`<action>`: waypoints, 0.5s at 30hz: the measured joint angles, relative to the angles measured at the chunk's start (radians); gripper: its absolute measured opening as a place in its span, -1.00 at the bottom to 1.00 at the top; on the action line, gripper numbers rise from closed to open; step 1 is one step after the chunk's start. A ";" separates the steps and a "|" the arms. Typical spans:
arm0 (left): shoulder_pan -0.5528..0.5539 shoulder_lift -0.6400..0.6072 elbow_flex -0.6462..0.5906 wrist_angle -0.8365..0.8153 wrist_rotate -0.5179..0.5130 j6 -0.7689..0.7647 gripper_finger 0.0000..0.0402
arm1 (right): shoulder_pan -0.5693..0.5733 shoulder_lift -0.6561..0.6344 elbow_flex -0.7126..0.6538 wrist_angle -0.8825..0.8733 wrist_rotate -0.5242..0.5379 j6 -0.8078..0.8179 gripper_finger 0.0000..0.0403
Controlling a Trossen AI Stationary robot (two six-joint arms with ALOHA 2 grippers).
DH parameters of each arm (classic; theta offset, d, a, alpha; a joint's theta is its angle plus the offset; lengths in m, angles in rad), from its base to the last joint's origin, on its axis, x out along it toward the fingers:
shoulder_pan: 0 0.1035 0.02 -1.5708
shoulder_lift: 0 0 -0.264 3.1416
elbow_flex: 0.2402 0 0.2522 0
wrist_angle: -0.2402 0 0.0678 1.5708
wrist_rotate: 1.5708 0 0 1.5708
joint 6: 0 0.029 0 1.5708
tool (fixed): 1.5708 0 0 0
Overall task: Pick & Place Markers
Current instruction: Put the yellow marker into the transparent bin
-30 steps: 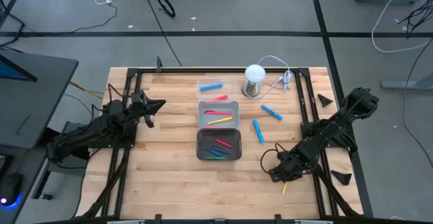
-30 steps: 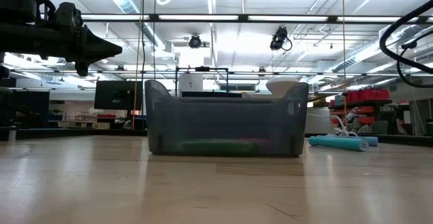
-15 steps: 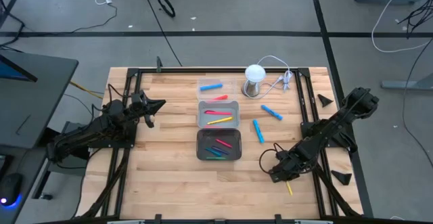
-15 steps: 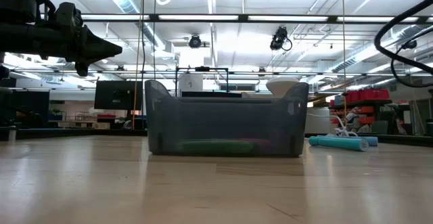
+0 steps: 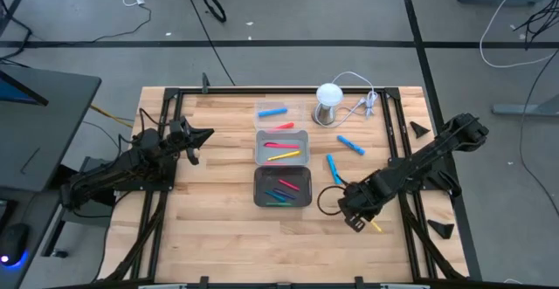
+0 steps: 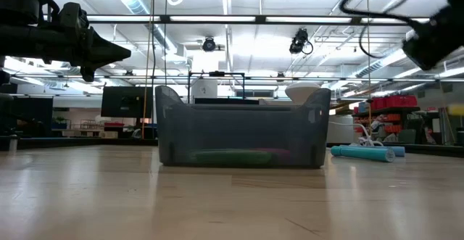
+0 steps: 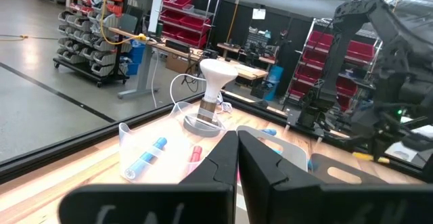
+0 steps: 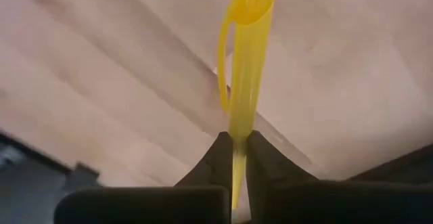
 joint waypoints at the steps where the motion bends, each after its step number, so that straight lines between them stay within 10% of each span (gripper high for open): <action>1: 0.000 0.000 0.000 0.000 0.000 0.000 -0.93 | -0.010 0.000 0.021 -0.029 -0.002 -0.044 -0.94; 15: 0.000 0.000 0.000 0.000 0.000 0.000 -0.93 | -0.092 0.010 0.260 -0.340 -0.012 -0.638 -0.94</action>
